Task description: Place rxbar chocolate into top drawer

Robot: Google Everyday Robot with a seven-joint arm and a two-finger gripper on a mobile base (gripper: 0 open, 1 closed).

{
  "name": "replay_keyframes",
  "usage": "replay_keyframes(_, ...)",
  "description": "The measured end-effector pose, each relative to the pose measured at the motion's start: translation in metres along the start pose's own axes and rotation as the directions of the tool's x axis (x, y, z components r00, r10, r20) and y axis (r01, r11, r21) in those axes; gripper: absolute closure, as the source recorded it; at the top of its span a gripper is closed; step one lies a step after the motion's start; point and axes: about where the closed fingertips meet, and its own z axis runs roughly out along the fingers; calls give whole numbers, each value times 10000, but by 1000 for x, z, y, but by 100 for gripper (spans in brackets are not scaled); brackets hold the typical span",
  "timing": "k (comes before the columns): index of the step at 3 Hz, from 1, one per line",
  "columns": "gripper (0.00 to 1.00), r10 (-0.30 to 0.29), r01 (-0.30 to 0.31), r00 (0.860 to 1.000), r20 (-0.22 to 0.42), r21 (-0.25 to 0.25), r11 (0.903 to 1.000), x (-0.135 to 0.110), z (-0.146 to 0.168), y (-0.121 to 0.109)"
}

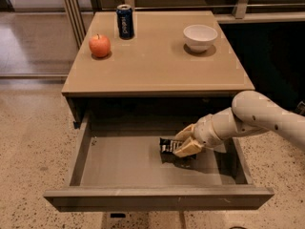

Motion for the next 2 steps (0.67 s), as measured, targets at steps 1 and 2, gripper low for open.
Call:
replay_keyframes(1,100,-434,438,9990,-119,278,9987,3,15,-3)
replay_keyframes(2,100,-653,664,9974,-298,357,9972,11,28,-5)
